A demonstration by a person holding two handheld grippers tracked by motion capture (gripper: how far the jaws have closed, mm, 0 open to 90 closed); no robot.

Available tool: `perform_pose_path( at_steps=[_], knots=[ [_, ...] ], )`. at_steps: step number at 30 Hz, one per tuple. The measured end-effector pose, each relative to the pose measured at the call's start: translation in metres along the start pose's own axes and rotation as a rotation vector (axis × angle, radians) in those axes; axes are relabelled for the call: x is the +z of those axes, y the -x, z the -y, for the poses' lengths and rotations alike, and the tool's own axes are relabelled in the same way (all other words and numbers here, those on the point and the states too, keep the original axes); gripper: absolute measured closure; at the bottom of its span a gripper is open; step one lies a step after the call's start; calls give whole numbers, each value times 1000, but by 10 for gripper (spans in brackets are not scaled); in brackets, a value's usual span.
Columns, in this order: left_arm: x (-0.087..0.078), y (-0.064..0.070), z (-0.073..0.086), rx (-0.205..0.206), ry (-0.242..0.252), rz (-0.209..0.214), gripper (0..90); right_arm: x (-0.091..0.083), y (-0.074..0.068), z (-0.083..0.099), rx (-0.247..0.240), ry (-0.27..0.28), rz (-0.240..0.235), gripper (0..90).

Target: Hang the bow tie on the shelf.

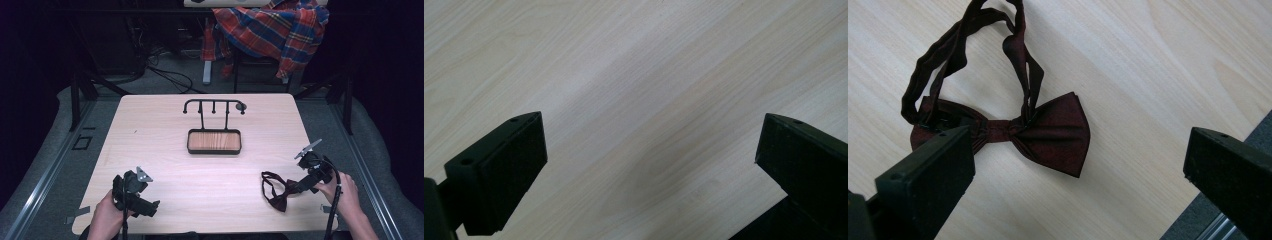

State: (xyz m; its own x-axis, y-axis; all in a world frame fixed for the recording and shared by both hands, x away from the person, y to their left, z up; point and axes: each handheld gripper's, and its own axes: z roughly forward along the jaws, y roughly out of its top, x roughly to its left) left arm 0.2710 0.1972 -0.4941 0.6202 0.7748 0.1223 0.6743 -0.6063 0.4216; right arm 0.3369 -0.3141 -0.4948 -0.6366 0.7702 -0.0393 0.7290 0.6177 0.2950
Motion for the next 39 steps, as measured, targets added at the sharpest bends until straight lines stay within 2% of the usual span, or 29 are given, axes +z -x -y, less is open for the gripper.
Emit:
perform_pose_path(
  at_steps=[11,12,13,14,16,18,19,20,21,22,26,27,28,31,34,36,37,38,39],
  knots=[
    [0,0,0,-2,-4,-1,1,2,-1,-2,-12,-17,-6,2],
    [0,0,0,-2,-2,0,1,6,-4,-1,20,27,-10,2],
    [0,0,0,0,-3,-1,1,3,-2,-4,-17,-17,-1,2],
    [0,0,0,1,-3,-2,1,4,-4,-4,-12,-7,0,2],
    [0,0,0,1,-2,-2,1,3,-4,-6,-35,-13,3,2],
    [0,0,0,4,-3,-3,1,5,-7,-6,-21,9,1,2],
    [0,0,0,3,-2,-3,1,4,-7,-8,-44,-9,10,2],
    [0,0,0,1,-3,-3,1,6,-8,-8,-36,1,3,2],
    [0,0,0,0,-4,-2,1,6,-8,-10,-51,-14,2,2],
    [0,0,0,0,-4,-1,1,7,-9,-10,-35,-1,5,2],
    [0,0,0,0,-6,-2,1,10,-9,-14,-42,-20,-25,2],
    [0,0,0,1,-6,-3,1,12,-10,-15,-26,-3,-30,2],
    [0,0,0,2,-6,-3,1,12,-10,-16,-41,-21,-30,2],
    [0,0,0,1,-6,-3,1,17,-12,-21,-38,-15,-38,2],
    [0,0,0,1,-6,-4,1,21,-15,-24,-41,-12,-30,3],
    [0,0,0,1,-6,-3,1,21,-17,-29,-62,-28,-33,11],
    [0,0,0,2,-6,-3,1,23,-19,-31,-52,-10,-27,14],
    [0,0,0,-1,-3,-1,1,23,-20,-33,-68,-21,-18,18],
    [0,0,0,-1,-4,-1,1,25,-22,-35,-61,4,-18,22]
  ],
)
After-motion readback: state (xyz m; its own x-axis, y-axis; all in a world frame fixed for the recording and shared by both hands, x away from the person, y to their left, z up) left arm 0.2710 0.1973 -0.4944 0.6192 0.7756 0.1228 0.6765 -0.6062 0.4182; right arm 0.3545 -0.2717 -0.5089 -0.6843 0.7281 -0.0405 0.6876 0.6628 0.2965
